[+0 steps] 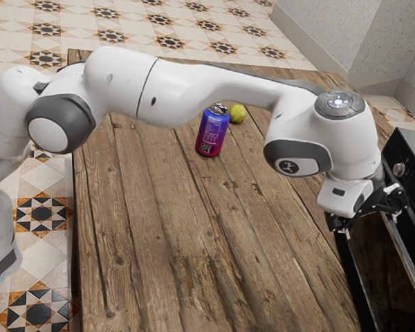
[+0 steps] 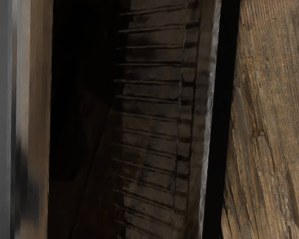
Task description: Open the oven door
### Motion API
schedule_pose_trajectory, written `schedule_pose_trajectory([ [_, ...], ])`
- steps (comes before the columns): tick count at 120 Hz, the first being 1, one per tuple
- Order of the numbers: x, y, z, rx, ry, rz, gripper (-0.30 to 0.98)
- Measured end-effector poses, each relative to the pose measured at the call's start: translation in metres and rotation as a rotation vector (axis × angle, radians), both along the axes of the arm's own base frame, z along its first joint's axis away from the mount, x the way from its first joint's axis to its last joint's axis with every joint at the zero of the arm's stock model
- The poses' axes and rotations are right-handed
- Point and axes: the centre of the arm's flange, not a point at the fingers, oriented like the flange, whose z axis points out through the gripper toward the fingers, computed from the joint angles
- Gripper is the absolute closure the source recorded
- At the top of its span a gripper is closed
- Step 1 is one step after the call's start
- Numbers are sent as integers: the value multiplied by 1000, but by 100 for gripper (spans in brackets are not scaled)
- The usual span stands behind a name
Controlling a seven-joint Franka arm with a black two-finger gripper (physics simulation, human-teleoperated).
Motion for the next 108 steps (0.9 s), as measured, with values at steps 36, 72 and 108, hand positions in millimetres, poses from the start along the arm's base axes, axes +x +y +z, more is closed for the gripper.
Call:
schedule_pose_trajectory([
  [36, -401, -47, 210, 46, -183, -327, 5],
  [72, -184, 449, 286, -364, 121, 1132, 1],
  [108, -101, 414, 152, -312, 473, 1351, 0],
])
